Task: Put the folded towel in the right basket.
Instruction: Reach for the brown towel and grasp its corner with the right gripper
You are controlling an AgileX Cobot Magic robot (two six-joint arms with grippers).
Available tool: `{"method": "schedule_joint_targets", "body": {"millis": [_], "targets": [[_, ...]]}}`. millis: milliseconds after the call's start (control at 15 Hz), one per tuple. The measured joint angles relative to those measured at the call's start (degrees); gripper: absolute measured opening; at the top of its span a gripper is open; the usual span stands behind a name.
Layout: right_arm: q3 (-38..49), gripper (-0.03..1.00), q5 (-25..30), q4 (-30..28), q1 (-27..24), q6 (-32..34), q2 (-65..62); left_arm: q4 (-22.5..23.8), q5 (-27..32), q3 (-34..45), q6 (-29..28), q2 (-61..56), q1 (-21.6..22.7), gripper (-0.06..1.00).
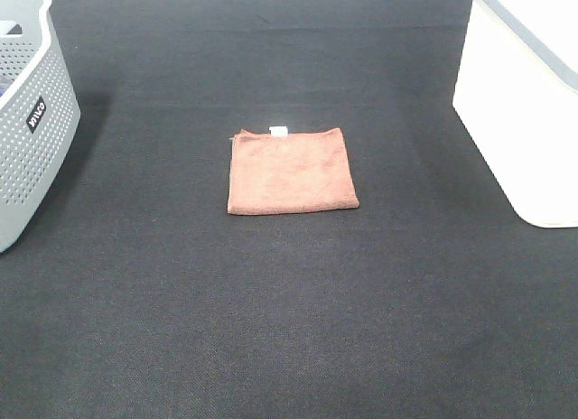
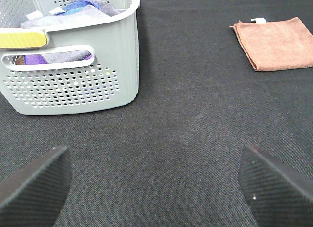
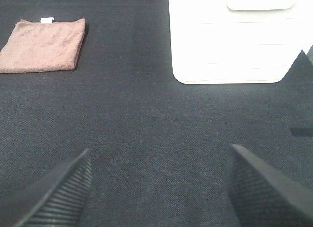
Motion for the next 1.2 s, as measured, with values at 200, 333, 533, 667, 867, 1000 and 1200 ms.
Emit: {"method": "schedule_joint_targets", "body": {"millis": [200, 333, 533, 667, 867, 1000, 1200], "targets": [[0.0, 0.72, 0.0, 0.0, 0.0, 0.0, 0.0, 0.0, 0.0, 0.0, 0.0, 0.0, 0.0, 0.88], [0.0, 0.72, 0.0, 0.0, 0.0, 0.0, 0.0, 0.0, 0.0, 0.0, 0.0, 0.0, 0.0, 0.88], [0.0, 0.72, 0.0, 0.0, 0.0, 0.0, 0.0, 0.0, 0.0, 0.0, 0.0, 0.0, 0.0, 0.88], [0.0, 0.72, 0.0, 0.0, 0.0, 0.0, 0.0, 0.0, 0.0, 0.0, 0.0, 0.0, 0.0, 0.88], [0.0, 0.72, 0.0, 0.0, 0.0, 0.0, 0.0, 0.0, 0.0, 0.0, 0.0, 0.0, 0.0, 0.88], [0.0, 0.72, 0.0, 0.0, 0.0, 0.0, 0.0, 0.0, 0.0, 0.0, 0.0, 0.0, 0.0, 0.88], [0.0, 0.72, 0.0, 0.0, 0.0, 0.0, 0.0, 0.0, 0.0, 0.0, 0.0, 0.0, 0.0, 0.88]]}}
